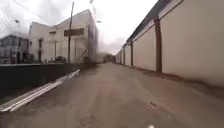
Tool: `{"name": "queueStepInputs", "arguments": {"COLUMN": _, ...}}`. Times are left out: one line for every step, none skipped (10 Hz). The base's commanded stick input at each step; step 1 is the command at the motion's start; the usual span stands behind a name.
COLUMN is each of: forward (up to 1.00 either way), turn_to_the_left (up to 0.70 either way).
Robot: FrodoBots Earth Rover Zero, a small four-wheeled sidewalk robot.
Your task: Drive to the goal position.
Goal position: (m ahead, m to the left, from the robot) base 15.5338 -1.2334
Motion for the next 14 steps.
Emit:
{"name": "queueStepInputs", "arguments": {"forward": 0.7, "turn_to_the_left": 0.0}}
{"name": "queueStepInputs", "arguments": {"forward": 0.7, "turn_to_the_left": 0.0}}
{"name": "queueStepInputs", "arguments": {"forward": 0.7, "turn_to_the_left": 0.0}}
{"name": "queueStepInputs", "arguments": {"forward": 0.7, "turn_to_the_left": 0.0}}
{"name": "queueStepInputs", "arguments": {"forward": 0.7, "turn_to_the_left": 0.0}}
{"name": "queueStepInputs", "arguments": {"forward": 0.7, "turn_to_the_left": 0.0}}
{"name": "queueStepInputs", "arguments": {"forward": 0.7, "turn_to_the_left": 0.0}}
{"name": "queueStepInputs", "arguments": {"forward": 0.7, "turn_to_the_left": 0.0}}
{"name": "queueStepInputs", "arguments": {"forward": 0.7, "turn_to_the_left": 0.0}}
{"name": "queueStepInputs", "arguments": {"forward": 0.7, "turn_to_the_left": 0.0}}
{"name": "queueStepInputs", "arguments": {"forward": 0.7, "turn_to_the_left": 0.0}}
{"name": "queueStepInputs", "arguments": {"forward": 0.7, "turn_to_the_left": 0.0}}
{"name": "queueStepInputs", "arguments": {"forward": 0.7, "turn_to_the_left": 0.0}}
{"name": "queueStepInputs", "arguments": {"forward": 0.7, "turn_to_the_left": 0.0}}
